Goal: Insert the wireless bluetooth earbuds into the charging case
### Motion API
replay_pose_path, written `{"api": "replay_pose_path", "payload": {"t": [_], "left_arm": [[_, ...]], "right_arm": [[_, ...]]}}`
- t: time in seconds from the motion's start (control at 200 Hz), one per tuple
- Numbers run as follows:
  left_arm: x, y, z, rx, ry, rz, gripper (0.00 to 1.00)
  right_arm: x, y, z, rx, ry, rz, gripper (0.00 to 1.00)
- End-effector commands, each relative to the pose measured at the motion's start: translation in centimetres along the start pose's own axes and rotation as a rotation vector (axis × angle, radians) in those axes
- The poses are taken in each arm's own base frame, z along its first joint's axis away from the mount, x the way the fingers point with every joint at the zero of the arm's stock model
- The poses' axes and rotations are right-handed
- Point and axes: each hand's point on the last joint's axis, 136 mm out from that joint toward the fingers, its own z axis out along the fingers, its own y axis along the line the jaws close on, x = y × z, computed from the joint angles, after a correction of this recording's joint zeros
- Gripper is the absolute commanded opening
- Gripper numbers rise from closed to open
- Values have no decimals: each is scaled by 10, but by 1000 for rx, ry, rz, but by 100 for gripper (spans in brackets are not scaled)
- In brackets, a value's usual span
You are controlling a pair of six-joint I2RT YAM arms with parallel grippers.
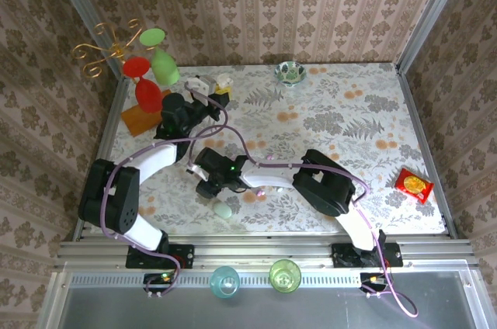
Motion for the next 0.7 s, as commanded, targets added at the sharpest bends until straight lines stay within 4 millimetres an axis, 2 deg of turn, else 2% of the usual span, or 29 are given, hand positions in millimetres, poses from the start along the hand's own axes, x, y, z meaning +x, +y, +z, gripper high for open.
{"api": "replay_pose_path", "payload": {"t": [0.0,0.095,0.18,0.35,0.585,0.695], "left_arm": [[-27,-3,-2,1,-50,49,0],[-28,-4,-2,2,-49,54,0],[-27,-6,-1,4,-47,55,0],[-27,-7,-1,5,-47,61,0],[-24,-9,-1,8,-40,65,0],[-23,-10,-1,10,-36,67,0]], "right_arm": [[16,-9,9,58,92,9,48],[22,-11,14,68,124,11,45],[25,-11,15,66,137,12,37],[28,-11,11,64,140,15,27],[31,-16,-2,53,130,33,24],[38,-26,-13,75,128,38,24]]}}
